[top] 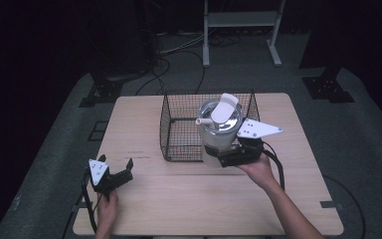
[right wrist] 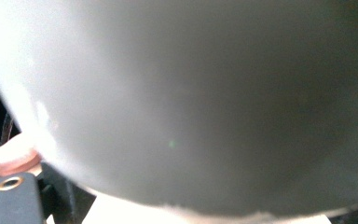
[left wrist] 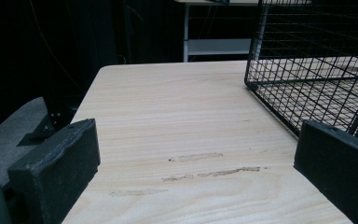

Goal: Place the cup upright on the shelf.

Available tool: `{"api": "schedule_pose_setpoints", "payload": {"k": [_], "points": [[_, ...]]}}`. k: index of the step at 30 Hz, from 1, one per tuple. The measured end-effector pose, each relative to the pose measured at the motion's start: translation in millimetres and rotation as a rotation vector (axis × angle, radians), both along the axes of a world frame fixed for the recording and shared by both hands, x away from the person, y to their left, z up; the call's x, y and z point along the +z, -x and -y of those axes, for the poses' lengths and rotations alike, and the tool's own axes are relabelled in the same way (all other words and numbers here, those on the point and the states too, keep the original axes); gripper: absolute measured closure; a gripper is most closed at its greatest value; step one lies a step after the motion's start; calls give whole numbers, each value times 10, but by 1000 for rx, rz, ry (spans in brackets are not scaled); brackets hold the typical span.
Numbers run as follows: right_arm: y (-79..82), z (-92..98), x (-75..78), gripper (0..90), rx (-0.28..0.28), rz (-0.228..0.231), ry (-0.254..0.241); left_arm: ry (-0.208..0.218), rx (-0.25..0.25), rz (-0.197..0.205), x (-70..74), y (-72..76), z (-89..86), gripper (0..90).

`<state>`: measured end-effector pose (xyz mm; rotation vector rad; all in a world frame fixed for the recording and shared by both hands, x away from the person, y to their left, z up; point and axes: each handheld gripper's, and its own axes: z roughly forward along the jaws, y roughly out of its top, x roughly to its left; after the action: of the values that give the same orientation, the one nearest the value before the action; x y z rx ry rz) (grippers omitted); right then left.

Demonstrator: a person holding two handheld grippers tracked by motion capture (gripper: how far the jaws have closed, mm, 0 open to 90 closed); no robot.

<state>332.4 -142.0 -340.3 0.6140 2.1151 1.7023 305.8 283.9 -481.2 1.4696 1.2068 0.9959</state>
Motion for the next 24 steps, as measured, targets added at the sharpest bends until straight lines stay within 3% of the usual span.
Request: {"api": "schedule_pose_setpoints", "payload": {"k": [10,20,24], "points": [[-311,-175,197,92,-1,1,0,-2,-2,0,-1,2,2,0],[-518,-310,287,92,7,2,-18,-1,0,3,-1,2,1,0],[-594,-368,330,92,-5,-7,-4,1,1,4,-1,0,-3,0]]}}
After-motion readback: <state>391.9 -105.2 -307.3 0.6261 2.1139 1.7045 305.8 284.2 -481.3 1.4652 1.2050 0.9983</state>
